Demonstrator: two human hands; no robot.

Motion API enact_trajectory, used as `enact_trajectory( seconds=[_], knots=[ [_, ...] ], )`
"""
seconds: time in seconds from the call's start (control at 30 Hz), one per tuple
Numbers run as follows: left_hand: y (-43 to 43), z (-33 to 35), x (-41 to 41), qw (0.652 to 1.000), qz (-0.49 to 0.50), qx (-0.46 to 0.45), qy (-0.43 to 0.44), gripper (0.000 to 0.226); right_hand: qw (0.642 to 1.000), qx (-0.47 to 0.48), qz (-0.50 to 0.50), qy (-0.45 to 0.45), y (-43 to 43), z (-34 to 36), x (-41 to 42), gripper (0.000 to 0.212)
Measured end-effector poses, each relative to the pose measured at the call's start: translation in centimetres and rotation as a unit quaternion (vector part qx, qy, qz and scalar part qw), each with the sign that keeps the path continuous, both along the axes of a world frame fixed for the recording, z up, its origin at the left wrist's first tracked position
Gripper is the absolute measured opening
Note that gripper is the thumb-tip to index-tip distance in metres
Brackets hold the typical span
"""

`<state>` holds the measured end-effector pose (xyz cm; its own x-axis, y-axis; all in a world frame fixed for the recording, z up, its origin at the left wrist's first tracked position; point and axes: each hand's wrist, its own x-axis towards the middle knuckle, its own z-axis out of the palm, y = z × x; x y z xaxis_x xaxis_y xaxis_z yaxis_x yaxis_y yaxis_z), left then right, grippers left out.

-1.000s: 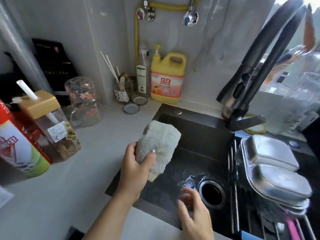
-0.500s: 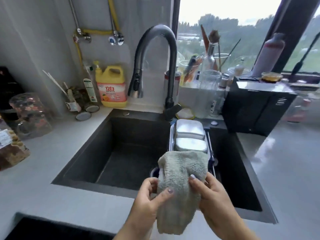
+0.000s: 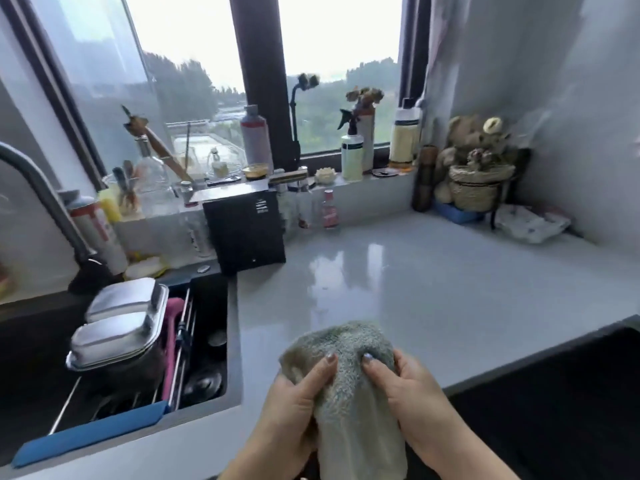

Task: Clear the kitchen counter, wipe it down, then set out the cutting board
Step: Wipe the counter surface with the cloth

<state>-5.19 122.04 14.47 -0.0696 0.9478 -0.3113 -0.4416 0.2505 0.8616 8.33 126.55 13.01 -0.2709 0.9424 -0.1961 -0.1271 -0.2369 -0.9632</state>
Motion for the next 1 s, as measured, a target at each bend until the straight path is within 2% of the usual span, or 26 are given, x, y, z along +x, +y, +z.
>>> enact_trajectory(
  seconds=[0.1, 0.23, 0.3, 0.4, 0.47, 0.57, 0.8, 0.87, 0.93, 1.0],
  knots=[
    [3.0, 0.1, 2.8, 0.996, -0.009, 0.015, 0.092, 0.051, 0.999, 0.009, -0.029, -0.027, 2.1, -0.2, 4.1, 0.015],
    [7.9, -0.9, 3.8, 0.989, -0.103, -0.013, 0.109, 0.034, 0.994, 0.004, -0.100, -0.037, 6.4, -0.6, 8.0, 0.011],
    [10.8, -1.8, 4.2, 0.987, -0.137, 0.005, 0.086, 0.021, 0.993, -0.001, -0.116, -0.033, 9.1, -0.8, 9.5, 0.011],
    [15.8, -3.1, 5.4, 0.986, -0.163, 0.017, 0.005, 0.009, 0.990, 0.003, -0.134, -0.049, 13.5, -1.3, 11.2, 0.009],
    [19.1, -3.5, 6.2, 0.987, -0.158, 0.012, -0.006, 0.009, 0.986, 0.003, -0.151, -0.066, 16.3, -1.5, 12.5, 0.007],
    [23.5, -3.8, 7.7, 0.992, -0.119, 0.004, 0.049, 0.015, 0.986, -0.008, -0.145, -0.087, 19.5, -1.4, 14.9, 0.008],
    [29.2, -4.7, 15.2, 0.987, -0.144, -0.009, 0.077, 0.022, 0.974, -0.006, -0.139, -0.180, 25.9, -1.0, 23.2, 0.009],
    [30.6, -5.3, 19.2, 0.988, -0.121, -0.021, 0.093, 0.021, 0.964, 0.003, -0.143, -0.224, 28.0, -1.2, 26.6, 0.023],
    [32.1, -5.9, 23.6, 0.987, -0.087, -0.023, 0.136, 0.022, 0.951, -0.002, -0.139, -0.275, 30.4, -1.5, 30.5, 0.047],
    [33.6, -6.3, 27.7, 0.979, -0.062, -0.028, 0.191, 0.025, 0.937, -0.008, -0.122, -0.328, 32.8, -1.7, 34.2, 0.055]
  ],
)
